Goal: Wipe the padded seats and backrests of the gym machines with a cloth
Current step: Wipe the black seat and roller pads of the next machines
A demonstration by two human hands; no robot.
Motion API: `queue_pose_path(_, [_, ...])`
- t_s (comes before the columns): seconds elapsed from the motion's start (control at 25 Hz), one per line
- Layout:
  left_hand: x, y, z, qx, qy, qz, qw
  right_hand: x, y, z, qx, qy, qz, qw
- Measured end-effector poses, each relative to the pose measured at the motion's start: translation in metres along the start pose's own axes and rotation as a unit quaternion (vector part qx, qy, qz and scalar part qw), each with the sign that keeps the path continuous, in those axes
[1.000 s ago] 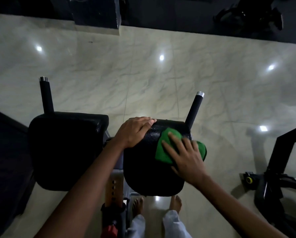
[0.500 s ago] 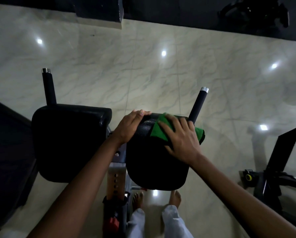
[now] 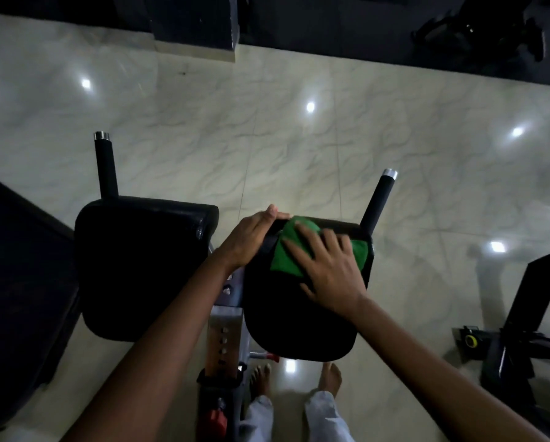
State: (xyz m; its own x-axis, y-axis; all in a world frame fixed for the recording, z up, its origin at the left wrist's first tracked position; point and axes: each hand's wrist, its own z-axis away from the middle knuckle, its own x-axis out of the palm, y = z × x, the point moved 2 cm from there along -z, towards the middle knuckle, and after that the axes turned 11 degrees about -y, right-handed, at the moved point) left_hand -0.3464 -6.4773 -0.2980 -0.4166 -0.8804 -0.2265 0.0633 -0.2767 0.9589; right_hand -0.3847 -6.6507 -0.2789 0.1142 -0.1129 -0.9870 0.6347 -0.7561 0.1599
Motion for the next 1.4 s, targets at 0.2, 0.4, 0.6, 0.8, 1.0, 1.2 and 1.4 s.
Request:
queue_pose_path(0.2, [-0.001, 0.001, -0.002, 0.034, -0.013, -0.066, 0.997, 0.036, -0.025, 0.051, -0.223, 0.011, 0.084, 0.971])
queue_pose_path(0.4, [-0.013, 0.009, -0.008, 0.039, -0.105, -0.250, 0.962, 0.020, -0.025, 0.022, -0.128, 0.048, 0.043, 0.990])
queue_pose_path(0.6, [-0.060, -0.013, 0.031, 0.051, 0.104, -0.569, 0.814, 0.021, -0.029, 0.033, -0.138, 0.023, 0.015, 0.990])
queue_pose_path(0.8, [-0.085, -0.037, 0.062, 0.014, 0.196, -0.588, 0.785, -0.001, -0.029, -0.020, 0.023, 0.047, -0.034, 0.998])
queue_pose_path(1.0, [-0.083, -0.039, 0.061, 0.037, 0.221, -0.575, 0.787, 0.025, -0.059, 0.022, -0.131, 0.062, 0.060, 0.988])
queue_pose_path(1.2, [-0.083, -0.040, 0.062, 0.038, 0.230, -0.575, 0.784, -0.009, -0.032, -0.040, -0.040, 0.016, 0.000, 0.999])
queue_pose_path(1.4, [-0.083, -0.040, 0.063, 0.028, 0.220, -0.570, 0.791, -0.013, -0.038, -0.053, 0.058, -0.001, -0.056, 0.997])
